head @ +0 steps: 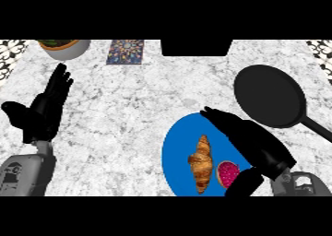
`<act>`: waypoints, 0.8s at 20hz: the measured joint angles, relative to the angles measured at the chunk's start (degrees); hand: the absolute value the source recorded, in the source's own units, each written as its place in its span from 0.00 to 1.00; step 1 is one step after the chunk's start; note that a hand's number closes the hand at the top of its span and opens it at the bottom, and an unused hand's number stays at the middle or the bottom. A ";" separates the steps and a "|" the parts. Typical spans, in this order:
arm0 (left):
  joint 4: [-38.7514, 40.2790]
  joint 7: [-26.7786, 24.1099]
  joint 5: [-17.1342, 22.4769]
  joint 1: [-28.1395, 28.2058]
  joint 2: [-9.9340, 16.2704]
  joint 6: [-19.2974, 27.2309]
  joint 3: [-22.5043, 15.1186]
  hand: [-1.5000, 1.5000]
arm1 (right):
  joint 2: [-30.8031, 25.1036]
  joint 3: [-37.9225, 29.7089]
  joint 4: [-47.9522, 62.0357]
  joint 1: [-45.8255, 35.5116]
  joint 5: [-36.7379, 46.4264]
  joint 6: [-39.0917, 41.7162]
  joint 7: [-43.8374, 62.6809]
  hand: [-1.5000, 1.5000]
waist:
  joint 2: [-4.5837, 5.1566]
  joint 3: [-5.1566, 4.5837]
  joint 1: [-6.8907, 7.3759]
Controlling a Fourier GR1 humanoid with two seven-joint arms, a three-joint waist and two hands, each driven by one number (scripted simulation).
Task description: Pick the croissant from the plate and place it in the pan
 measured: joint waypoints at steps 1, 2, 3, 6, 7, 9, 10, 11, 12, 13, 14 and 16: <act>0.02 0.15 -0.02 -0.17 0.06 -0.11 0.27 0.50 | 0.59 0.37 0.95 -0.09 0.82 0.24 -0.67 0.00 | -0.01 -0.01 0.00; 0.43 -0.31 0.27 -0.15 0.26 -0.67 0.79 0.50 | 1.38 0.71 0.81 -0.17 1.35 0.88 -0.17 0.00 | 0.00 0.00 -0.01; 0.75 -1.32 -0.18 0.52 -0.20 -0.45 0.66 0.50 | 1.73 1.02 0.85 -0.18 1.81 1.55 -0.01 0.00 | -0.01 0.00 -0.02; 1.83 -1.97 -0.47 0.07 -0.31 -0.92 1.22 0.50 | 2.75 1.12 1.43 0.46 4.08 2.61 -1.29 0.00 | -0.01 -0.01 -0.06; 1.77 -2.04 -0.56 0.20 -0.33 -1.07 1.33 0.50 | 2.93 1.00 2.48 0.52 4.98 2.66 -2.19 0.00 | -0.02 -0.02 -0.05; 0.18 -1.59 -0.91 1.68 -0.77 -0.86 1.01 0.50 | 4.09 2.30 4.02 0.39 7.14 2.48 -2.28 0.00 | -0.03 -0.01 0.03; 0.41 -2.20 -1.34 1.94 -1.18 -0.67 0.75 0.50 | 5.05 3.17 4.26 0.22 8.25 2.55 -1.46 0.00 | -0.03 -0.01 0.02; -0.35 -1.02 -1.15 1.51 -0.77 -0.88 0.96 0.50 | 4.45 2.97 4.69 0.15 8.80 3.09 -1.73 0.00 | -0.03 -0.02 0.03; -0.55 -0.96 -1.32 1.72 -1.04 -0.81 0.75 0.50 | 4.62 3.23 5.15 -0.51 9.56 3.85 -0.92 0.00 | -0.03 -0.01 0.04; -0.84 -0.64 -1.20 1.67 -1.04 -0.90 0.84 0.50 | 4.84 4.15 5.47 -0.55 10.97 3.87 -0.35 0.00 | -0.04 -0.02 0.04; -1.31 -0.12 -1.28 1.62 -0.91 -0.92 0.85 0.50 | 4.38 4.84 5.69 -0.01 12.11 3.96 -0.53 0.00 | -0.05 -0.02 0.03; -0.83 -1.16 -0.76 2.30 -0.67 -1.86 1.52 0.50 | 4.92 5.25 6.16 -0.35 13.53 5.10 0.13 0.00 | -0.04 -0.01 0.01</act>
